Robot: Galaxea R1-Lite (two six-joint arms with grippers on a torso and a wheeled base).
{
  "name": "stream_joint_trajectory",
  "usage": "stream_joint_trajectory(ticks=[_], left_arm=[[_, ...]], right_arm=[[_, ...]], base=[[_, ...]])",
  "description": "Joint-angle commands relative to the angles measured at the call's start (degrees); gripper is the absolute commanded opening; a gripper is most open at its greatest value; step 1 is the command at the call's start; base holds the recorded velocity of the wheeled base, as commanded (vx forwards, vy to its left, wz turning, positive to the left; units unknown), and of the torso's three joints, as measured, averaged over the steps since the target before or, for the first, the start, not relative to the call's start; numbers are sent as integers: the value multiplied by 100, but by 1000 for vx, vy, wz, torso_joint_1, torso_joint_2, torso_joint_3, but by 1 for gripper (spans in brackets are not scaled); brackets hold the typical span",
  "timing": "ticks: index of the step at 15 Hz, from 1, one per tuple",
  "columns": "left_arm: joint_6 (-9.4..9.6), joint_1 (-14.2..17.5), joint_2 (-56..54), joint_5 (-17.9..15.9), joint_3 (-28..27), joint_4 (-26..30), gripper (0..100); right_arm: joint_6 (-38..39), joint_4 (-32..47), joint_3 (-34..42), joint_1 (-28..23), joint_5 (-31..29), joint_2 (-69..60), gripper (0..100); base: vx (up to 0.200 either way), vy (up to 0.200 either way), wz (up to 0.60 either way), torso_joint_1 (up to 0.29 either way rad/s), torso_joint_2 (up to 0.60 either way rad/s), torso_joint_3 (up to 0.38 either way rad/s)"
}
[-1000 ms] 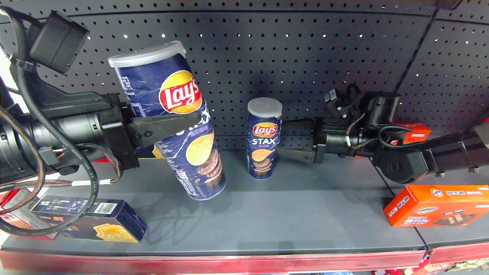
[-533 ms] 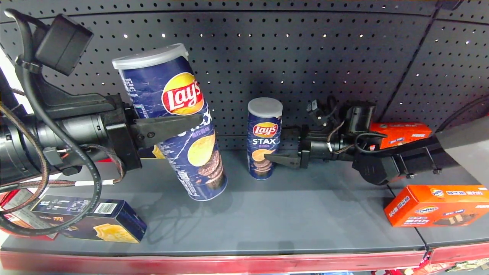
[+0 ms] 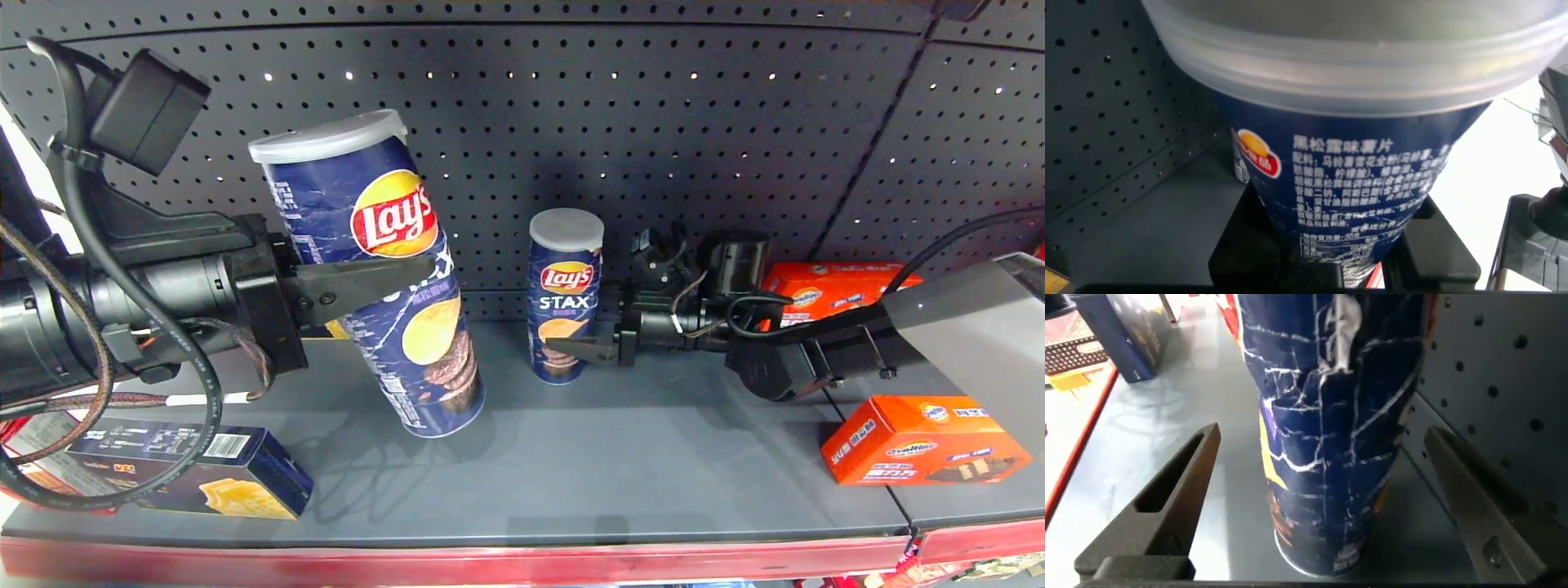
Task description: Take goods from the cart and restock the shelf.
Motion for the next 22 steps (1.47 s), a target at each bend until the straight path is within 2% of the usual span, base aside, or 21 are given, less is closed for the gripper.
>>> stream_joint_trajectory(ticks=[1, 5, 6, 12, 14, 17, 18, 22], left_arm=[[-1, 1, 4, 0, 6, -4, 0], [-1, 9, 21, 0, 6, -4, 0], [-1, 44, 21, 0, 6, -12, 0], [7, 141, -14, 0, 24, -12, 0], [7, 159, -31, -9, 24, -12, 0], [7, 159, -40, 0, 24, -12, 0], [7, 167, -40, 0, 6, -12, 0], [-1, 167, -40, 8, 15, -12, 0]], right_arm=[[-3, 6, -73, 52, -79, 86, 100], [-3, -11, -205, 167, -229, 279, 100], [-3, -38, -205, 167, -229, 297, 0], [76, -196, -38, 184, -325, 139, 0], [67, -222, 323, 193, -343, -239, 0], [67, -257, 1114, 404, -809, -1100, 0], [58, -389, 1668, 571, -853, -1514, 0], [58, -1338, 3232, 993, -862, -2190, 0]], base=[[0, 0, 0, 0, 0, 0], [0, 0, 0, 0, 0, 0], [0, 0, 0, 0, 0, 0], [0, 0, 0, 0, 0, 0], [0, 0, 0, 0, 0, 0], [0, 0, 0, 0, 0, 0], [0, 0, 0, 0, 0, 0], [0, 0, 0, 0, 0, 0]])
